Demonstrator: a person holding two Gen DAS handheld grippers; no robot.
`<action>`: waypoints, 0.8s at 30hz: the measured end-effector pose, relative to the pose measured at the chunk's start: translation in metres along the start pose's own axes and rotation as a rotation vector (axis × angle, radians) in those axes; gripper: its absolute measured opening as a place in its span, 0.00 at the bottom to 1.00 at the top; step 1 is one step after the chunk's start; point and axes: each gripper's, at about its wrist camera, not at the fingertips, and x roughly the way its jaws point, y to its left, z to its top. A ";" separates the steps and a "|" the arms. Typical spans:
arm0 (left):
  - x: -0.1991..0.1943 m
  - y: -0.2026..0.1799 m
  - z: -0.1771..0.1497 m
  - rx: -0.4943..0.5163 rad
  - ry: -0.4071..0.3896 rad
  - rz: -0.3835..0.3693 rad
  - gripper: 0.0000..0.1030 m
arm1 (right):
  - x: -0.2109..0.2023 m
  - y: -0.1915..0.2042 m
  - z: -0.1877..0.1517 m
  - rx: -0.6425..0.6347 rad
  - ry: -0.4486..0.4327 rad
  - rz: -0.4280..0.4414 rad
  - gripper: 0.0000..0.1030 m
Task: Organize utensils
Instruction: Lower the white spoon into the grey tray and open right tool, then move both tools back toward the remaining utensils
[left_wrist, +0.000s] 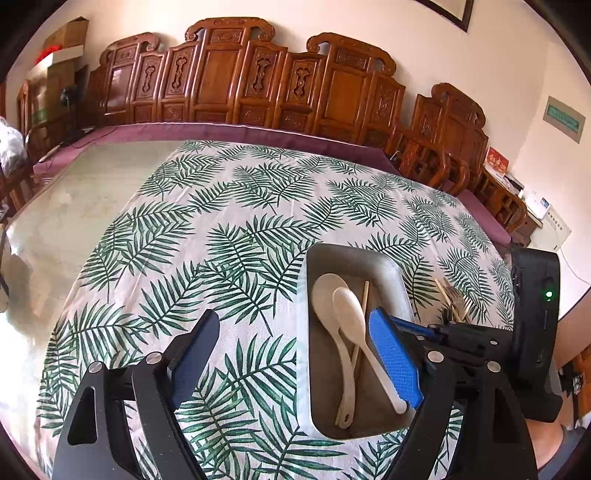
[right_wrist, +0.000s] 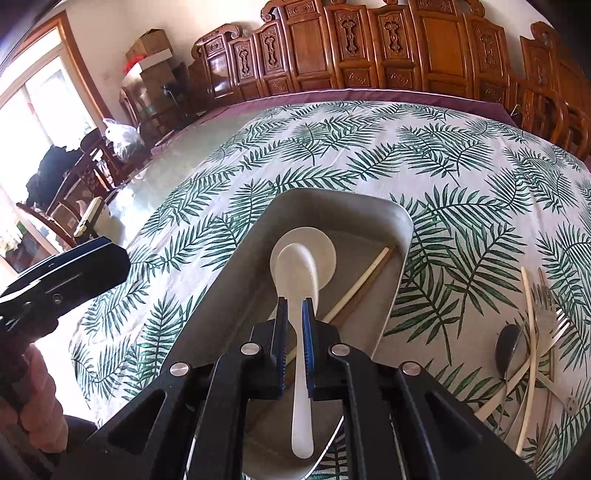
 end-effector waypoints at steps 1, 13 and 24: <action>-0.001 -0.001 0.000 0.002 -0.001 -0.001 0.77 | -0.004 -0.001 0.000 -0.004 -0.008 0.002 0.09; -0.007 -0.037 -0.004 0.057 -0.023 -0.032 0.81 | -0.077 -0.028 -0.013 -0.081 -0.093 -0.103 0.09; -0.009 -0.086 -0.015 0.148 -0.030 -0.074 0.92 | -0.138 -0.078 -0.047 -0.058 -0.133 -0.209 0.09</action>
